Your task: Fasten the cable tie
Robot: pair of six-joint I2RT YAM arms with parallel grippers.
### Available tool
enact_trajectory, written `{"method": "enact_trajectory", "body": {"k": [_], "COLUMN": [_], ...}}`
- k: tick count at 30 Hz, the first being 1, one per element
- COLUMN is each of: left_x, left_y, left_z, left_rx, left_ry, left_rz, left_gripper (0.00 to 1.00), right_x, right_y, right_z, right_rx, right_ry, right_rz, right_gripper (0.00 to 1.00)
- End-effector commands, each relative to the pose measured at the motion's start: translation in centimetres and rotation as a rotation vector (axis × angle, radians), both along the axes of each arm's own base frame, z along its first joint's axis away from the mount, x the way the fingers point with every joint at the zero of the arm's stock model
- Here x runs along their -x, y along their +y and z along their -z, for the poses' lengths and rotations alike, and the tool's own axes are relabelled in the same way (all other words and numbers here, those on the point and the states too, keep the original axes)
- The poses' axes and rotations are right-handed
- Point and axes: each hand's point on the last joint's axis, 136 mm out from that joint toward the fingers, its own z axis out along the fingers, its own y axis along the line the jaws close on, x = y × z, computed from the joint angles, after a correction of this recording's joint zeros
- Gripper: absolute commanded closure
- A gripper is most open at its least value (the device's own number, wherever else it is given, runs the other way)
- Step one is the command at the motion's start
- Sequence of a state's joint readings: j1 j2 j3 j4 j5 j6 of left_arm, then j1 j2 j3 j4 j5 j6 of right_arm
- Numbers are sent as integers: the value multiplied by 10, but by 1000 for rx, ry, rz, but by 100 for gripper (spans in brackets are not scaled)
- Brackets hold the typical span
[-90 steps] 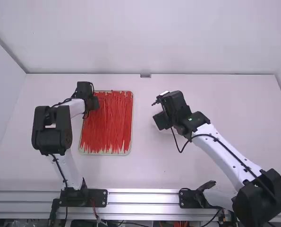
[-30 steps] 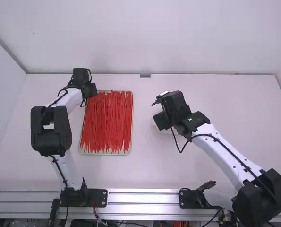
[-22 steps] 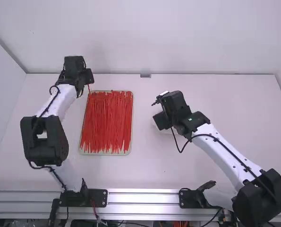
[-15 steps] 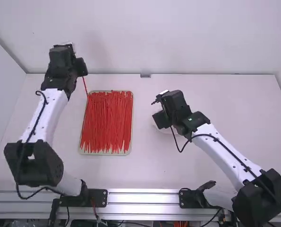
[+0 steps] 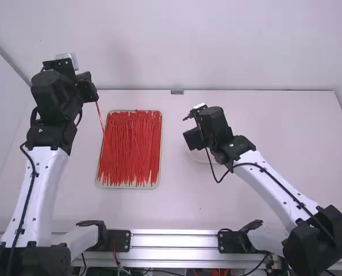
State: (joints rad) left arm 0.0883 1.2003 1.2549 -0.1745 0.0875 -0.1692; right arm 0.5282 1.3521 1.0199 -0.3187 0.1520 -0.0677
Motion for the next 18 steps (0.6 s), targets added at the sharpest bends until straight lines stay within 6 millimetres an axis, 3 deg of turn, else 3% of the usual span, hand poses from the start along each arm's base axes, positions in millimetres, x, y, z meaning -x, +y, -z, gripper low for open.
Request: {"method": "enact_trajectory", "body": {"k": [1, 4, 10, 14, 18], "left_x": [8, 13, 19, 23, 26], "left_y": [-15, -20, -47, -63, -80], "left_z": [9, 16, 31, 34, 24], "left_rx": [15, 18, 63, 102, 133], "left_ry": [1, -7, 20, 30, -21], "left_rz": [65, 97, 259, 329, 437], "left_gripper": [98, 98, 98, 98, 98], "right_x": [-7, -10, -5, -10, -12], "right_y": [6, 13, 55, 60, 61], "right_z": [-15, -21, -45, -58, -61], "right_rx": [-76, -131, -281, -355, -372], "right_ry": [-19, -27, -66, -91, -100], "right_rz": [45, 44, -168, -142, -136], "right_gripper": [2, 2, 2, 2, 2]}}
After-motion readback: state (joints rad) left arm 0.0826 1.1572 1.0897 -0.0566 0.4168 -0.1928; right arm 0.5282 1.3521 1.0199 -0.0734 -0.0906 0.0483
